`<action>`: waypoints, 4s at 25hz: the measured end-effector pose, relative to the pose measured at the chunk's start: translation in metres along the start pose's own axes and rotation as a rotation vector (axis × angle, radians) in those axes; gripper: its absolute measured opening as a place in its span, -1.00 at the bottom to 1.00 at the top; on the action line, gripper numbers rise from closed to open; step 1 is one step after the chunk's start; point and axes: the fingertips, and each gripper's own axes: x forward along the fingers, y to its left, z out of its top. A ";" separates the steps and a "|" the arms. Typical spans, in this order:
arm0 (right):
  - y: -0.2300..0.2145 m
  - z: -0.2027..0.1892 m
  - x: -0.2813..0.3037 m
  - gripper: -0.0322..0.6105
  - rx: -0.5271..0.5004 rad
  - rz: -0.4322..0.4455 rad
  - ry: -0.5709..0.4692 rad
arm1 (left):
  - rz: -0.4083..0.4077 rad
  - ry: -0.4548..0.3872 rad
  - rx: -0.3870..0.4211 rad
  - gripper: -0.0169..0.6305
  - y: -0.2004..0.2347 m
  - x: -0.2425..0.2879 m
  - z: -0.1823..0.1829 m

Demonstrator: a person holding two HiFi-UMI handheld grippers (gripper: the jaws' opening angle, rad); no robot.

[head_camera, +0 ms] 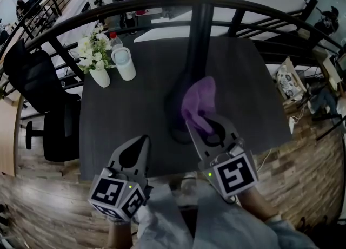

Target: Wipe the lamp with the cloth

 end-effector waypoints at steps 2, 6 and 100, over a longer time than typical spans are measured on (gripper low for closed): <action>0.007 -0.003 0.002 -0.74 -0.002 0.014 0.010 | -0.002 0.000 0.000 -0.91 0.002 -0.001 0.000; 0.024 -0.011 0.004 -0.74 -0.009 0.057 0.039 | -0.002 0.002 0.002 -0.91 0.006 -0.005 0.000; -0.139 0.013 -0.051 -0.74 0.074 -0.397 0.067 | -0.093 -0.015 0.064 -0.91 -0.002 0.008 0.010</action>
